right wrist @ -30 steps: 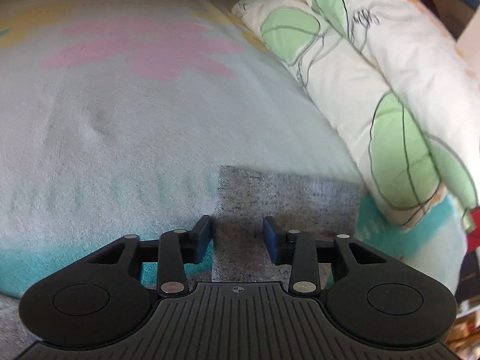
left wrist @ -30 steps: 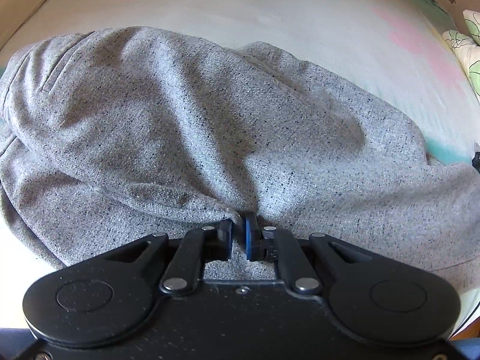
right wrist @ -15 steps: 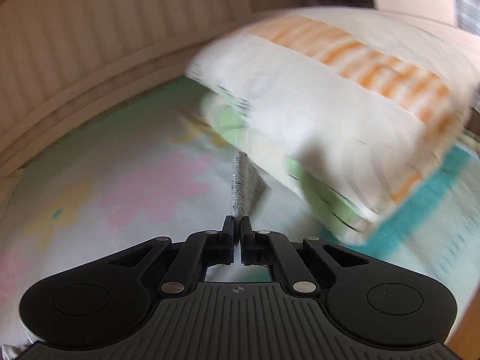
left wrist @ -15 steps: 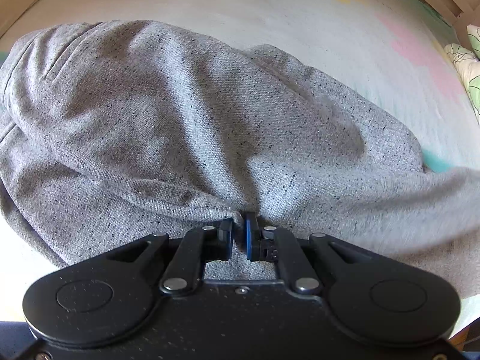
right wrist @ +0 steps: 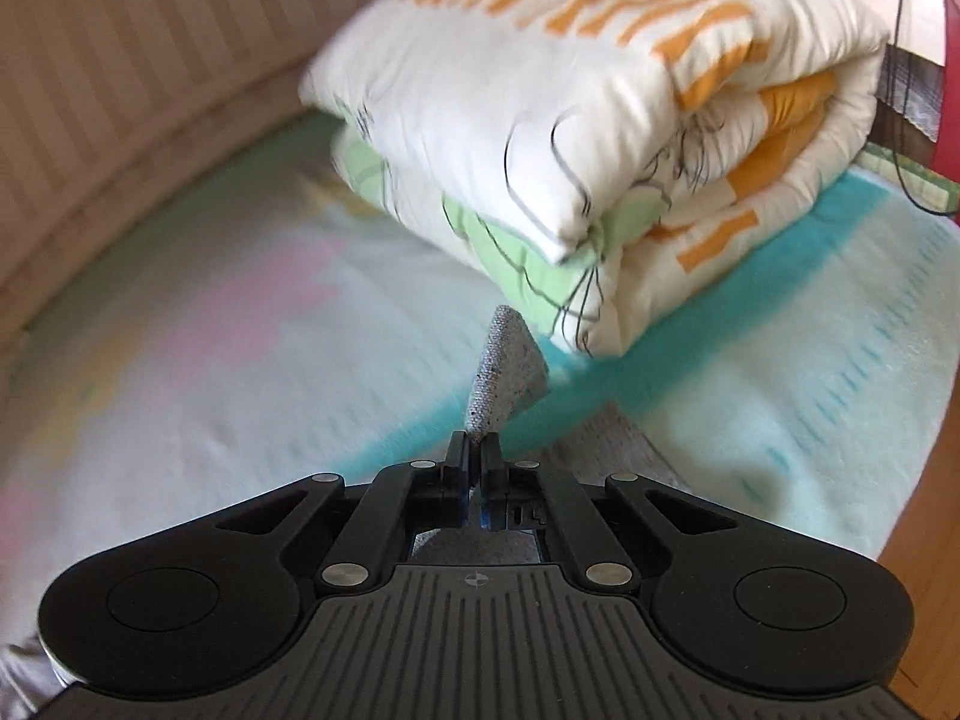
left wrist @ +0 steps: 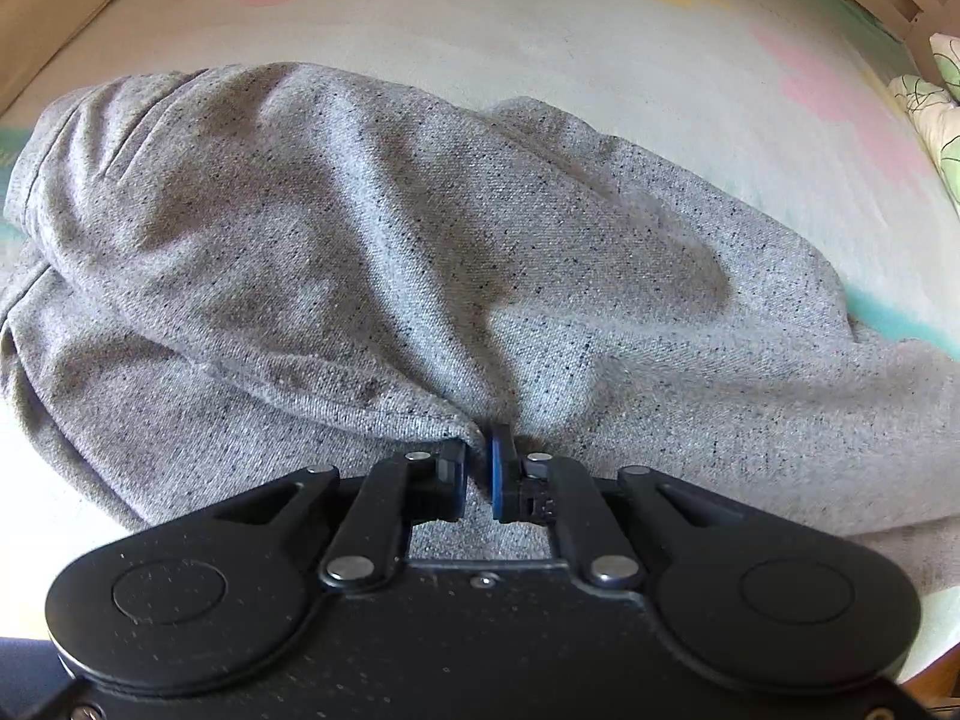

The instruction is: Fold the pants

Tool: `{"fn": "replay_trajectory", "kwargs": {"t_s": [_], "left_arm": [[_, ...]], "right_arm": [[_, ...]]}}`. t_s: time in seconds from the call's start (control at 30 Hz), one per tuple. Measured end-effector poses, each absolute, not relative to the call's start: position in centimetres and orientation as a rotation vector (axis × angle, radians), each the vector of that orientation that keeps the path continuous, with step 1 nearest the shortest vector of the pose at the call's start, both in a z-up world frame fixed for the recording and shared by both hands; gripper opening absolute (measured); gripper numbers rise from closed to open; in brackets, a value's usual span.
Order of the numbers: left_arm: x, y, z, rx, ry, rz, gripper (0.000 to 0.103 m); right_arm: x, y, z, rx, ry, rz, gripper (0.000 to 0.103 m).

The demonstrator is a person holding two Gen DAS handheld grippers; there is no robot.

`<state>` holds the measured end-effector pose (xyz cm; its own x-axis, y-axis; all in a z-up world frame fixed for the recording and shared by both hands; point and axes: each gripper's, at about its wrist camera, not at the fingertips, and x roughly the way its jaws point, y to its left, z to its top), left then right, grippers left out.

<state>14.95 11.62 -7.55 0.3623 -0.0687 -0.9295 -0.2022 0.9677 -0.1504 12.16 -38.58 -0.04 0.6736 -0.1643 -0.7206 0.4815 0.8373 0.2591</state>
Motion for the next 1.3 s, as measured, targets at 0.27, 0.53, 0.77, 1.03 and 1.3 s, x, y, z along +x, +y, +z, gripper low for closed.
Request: {"fn": "replay_trajectory", "kwargs": {"t_s": [0.27,0.53,0.77,1.03,1.3], "left_arm": [[14.3,12.1,-7.2,-0.263,1.214,0.075,0.01],[13.7,12.3,-5.7,-0.272,1.167,0.075,0.01],[12.9,11.6,-5.7,-0.214,1.178,0.05,0.009],[12.2,10.7,-4.3,-0.173,1.126,0.006,0.009],[12.4,10.8,-6.3,-0.149,1.204,-0.002,0.01]], "right_arm": [[11.1,-42.4,-6.5,0.623,1.063,-0.485,0.003],[10.3,-38.9,-2.5,0.417,0.883,-0.413,0.003],[10.6,-41.5,-6.2,0.533,1.085,-0.508,0.003],[11.0,-41.1,-5.5,0.481,1.055,-0.531,0.003],[10.6,-40.1,-3.8,0.383,0.988,-0.64,0.013]]}}
